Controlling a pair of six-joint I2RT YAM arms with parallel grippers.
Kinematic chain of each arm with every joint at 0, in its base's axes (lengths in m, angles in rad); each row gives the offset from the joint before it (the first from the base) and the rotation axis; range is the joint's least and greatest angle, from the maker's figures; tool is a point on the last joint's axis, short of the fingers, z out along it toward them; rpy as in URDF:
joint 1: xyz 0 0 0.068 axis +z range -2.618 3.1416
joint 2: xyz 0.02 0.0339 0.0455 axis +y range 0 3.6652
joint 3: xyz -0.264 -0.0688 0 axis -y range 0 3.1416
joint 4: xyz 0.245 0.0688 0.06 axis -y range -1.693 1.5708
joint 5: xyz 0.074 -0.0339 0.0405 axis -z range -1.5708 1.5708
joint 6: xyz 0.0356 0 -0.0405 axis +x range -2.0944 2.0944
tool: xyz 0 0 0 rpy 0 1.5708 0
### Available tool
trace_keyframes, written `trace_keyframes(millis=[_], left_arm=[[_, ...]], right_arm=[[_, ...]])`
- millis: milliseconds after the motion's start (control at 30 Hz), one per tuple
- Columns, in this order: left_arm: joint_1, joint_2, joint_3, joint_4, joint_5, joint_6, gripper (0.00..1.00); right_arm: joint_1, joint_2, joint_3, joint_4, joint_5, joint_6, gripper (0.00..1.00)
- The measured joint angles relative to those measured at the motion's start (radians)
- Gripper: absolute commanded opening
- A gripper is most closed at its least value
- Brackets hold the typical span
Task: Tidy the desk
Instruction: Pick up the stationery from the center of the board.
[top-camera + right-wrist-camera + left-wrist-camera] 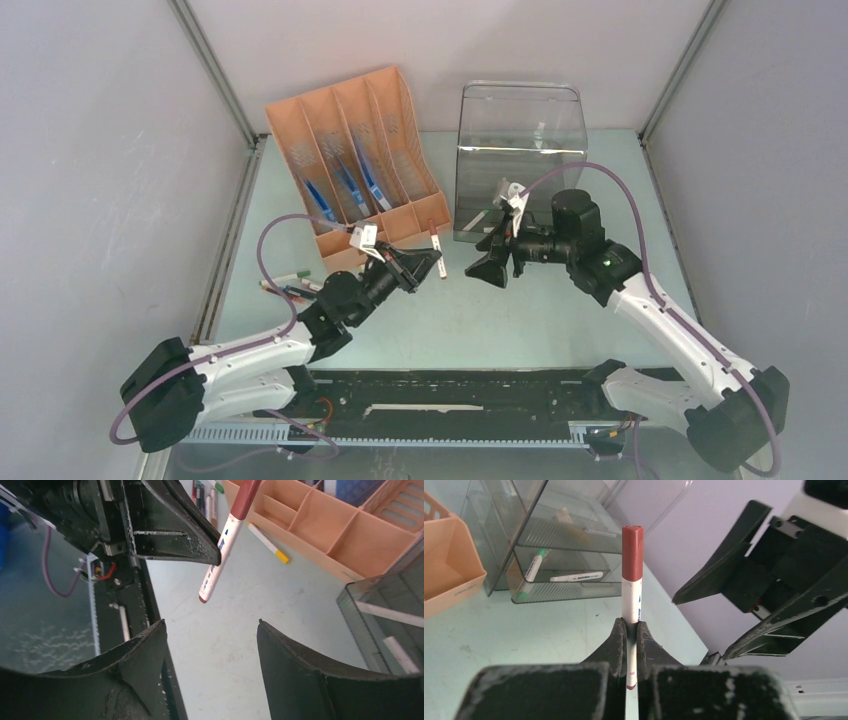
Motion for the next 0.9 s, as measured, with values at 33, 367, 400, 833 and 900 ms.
trace_keyframes(millis=[33,367,400,833,900], left_arm=[[-0.006,0.000,0.000,0.013,-0.007,0.000,0.00],[-0.051,0.013,0.002,0.089,-0.037,-0.002,0.00],[-0.056,0.020,0.004,0.095,-0.037,-0.002,0.00],[-0.085,0.112,0.044,0.151,-0.029,-0.003,0.00],[-0.087,0.118,0.047,0.162,-0.028,-0.003,0.00]], right_arm=[[-0.002,0.011,-0.002,0.020,-0.012,0.037,0.74],[0.020,0.083,-0.011,0.081,-0.052,0.153,0.73],[0.023,0.087,-0.011,0.083,-0.050,0.158,0.72],[0.056,0.137,-0.011,0.108,-0.041,0.196,0.63],[0.063,0.144,-0.011,0.107,-0.040,0.197,0.54]])
